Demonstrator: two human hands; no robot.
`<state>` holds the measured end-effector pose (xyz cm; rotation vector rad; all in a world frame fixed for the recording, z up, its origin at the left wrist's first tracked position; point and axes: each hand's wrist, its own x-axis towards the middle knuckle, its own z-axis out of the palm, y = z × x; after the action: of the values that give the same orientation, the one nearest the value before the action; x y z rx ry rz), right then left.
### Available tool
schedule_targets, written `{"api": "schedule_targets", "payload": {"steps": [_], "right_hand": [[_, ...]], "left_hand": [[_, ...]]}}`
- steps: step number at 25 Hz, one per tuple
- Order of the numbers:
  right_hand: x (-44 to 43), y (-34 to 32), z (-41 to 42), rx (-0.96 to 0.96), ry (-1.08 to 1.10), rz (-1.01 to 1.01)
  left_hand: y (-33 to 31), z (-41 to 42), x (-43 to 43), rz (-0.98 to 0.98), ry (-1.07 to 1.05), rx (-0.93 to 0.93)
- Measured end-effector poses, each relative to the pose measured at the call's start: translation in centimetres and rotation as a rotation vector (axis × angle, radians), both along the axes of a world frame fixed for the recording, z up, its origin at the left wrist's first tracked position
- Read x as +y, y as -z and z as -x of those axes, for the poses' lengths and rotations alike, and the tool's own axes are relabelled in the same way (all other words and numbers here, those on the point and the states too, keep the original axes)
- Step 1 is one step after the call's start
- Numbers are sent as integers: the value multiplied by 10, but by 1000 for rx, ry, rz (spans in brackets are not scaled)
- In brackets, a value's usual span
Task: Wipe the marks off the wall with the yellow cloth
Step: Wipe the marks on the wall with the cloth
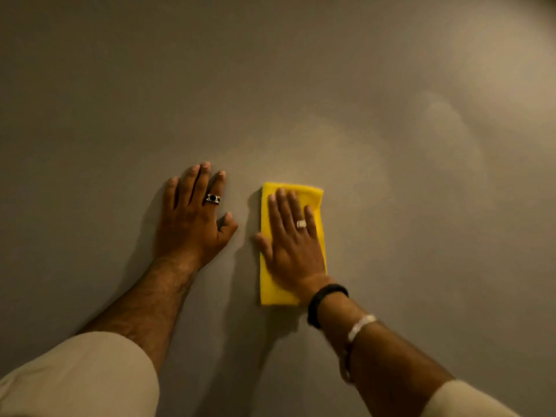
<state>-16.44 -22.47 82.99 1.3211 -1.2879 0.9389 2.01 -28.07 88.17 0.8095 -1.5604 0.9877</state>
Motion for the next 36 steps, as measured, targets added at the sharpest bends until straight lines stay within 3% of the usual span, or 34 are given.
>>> {"api": "schedule_targets", "payload": {"steps": [2,4,7,10,12,14,16,18,22,24,29,33,36], "right_hand": [[11,51,31,40,-10,-24],[28,74,73,-56,43,-27],[42,40,110,-284,107,-42],[31,-34,94,-392,63,-5],[17,-55,63,-340,33,2],[11,-36,40,-194,33,9],[16,-1,49,-43,18,-6],[27,10,81,-39,4,-2],[38,-49,134,-504,4,66],[38,-95,138,-581,-28,52],[10,-133,62,-288,-16,26],[-3,-81,8,-21,-10,8],[3,-13,15,220,-24,-54]], "left_hand": [[1,1,2,0,14,-3],[2,3,2,-11,15,9],[2,5,2,-8,14,13],[2,6,3,-10,20,14],[2,5,2,-4,3,12],[2,2,2,-8,2,1],[3,3,3,-13,0,0],[2,3,4,-24,0,1],[2,4,4,-27,12,7],[3,5,4,-21,2,13],[2,4,2,-23,-15,7],[3,4,1,-26,-17,4],[3,1,2,-31,-29,-19]]}}
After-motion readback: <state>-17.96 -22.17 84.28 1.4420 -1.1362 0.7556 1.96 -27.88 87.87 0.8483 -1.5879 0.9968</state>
